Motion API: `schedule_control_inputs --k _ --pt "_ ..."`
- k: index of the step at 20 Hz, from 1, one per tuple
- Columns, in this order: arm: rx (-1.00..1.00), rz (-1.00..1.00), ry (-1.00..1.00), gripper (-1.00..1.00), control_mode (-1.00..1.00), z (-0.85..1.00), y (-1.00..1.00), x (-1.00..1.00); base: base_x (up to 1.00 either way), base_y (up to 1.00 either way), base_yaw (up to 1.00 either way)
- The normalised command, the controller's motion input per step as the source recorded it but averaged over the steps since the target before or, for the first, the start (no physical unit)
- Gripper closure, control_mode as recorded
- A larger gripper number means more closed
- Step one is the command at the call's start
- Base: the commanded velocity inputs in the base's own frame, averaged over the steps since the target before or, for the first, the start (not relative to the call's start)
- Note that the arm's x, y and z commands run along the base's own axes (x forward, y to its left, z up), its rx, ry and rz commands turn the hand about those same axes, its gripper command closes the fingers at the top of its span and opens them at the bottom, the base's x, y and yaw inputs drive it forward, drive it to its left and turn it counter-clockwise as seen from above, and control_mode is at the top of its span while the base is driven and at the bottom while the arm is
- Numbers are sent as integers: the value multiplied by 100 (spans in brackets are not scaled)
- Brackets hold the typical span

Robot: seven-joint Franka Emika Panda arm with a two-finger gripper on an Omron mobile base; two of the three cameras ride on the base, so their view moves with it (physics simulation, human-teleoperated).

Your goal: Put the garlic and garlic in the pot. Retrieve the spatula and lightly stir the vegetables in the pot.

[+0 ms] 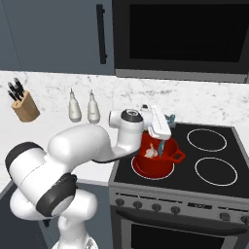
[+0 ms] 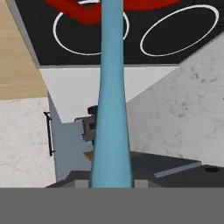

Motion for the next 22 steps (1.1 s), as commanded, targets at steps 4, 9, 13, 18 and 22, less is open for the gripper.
schedule_control_inputs --k 4,9,13,18,22 --pt "-11 26 8 100 -100 0 53 17 0 0 0" --pt "-3 10 9 100 -100 0 10 2 0 0 0" --pt "0 2 1 100 -100 0 10 7 0 0 0" --pt "0 2 2 100 -100 0 14 9 0 0 0" --pt "0 0 0 100 -100 -4 16 5 0 0 0"
